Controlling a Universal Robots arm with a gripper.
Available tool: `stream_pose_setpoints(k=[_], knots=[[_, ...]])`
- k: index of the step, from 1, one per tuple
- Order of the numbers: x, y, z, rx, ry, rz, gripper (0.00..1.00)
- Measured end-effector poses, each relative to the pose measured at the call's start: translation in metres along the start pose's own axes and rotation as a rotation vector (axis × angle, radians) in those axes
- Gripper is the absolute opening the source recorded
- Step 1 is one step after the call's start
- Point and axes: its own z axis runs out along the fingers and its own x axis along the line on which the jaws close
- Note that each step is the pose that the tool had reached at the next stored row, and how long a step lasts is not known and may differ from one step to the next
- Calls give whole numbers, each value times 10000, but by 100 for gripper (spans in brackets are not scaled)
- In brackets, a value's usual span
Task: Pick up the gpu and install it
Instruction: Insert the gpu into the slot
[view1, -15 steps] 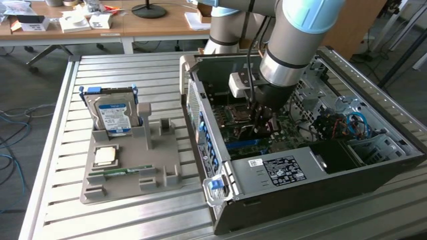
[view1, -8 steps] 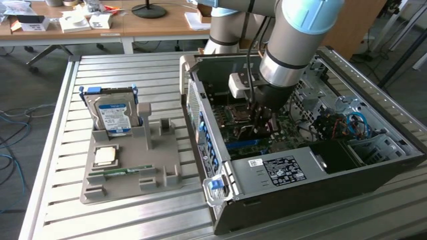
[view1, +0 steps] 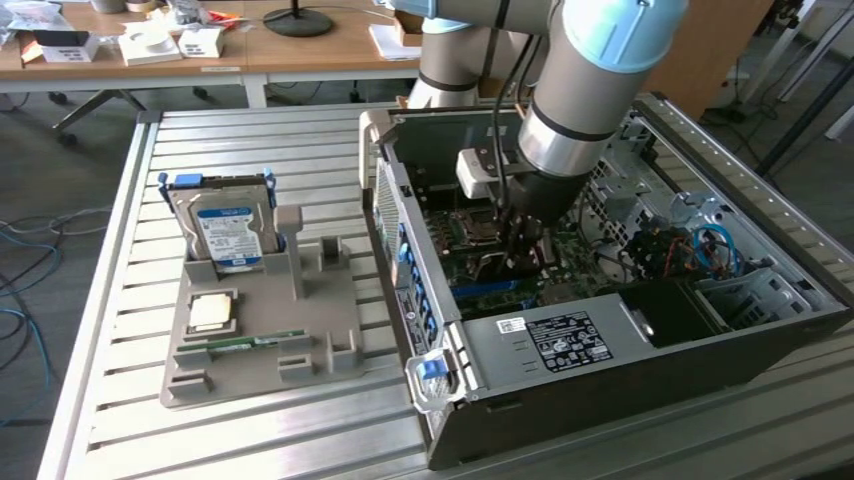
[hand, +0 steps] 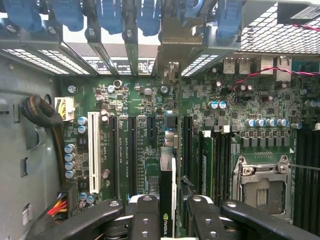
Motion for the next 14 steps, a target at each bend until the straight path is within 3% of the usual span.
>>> stream_pose_setpoints(k=[2, 5, 10, 14], knots=[[-1, -10, 1, -69, 19, 4, 26], [-1, -19, 0, -109, 22, 8, 26], [-1, -21, 4, -114, 26, 11, 26], [0, -22, 7, -138, 108, 13, 26]])
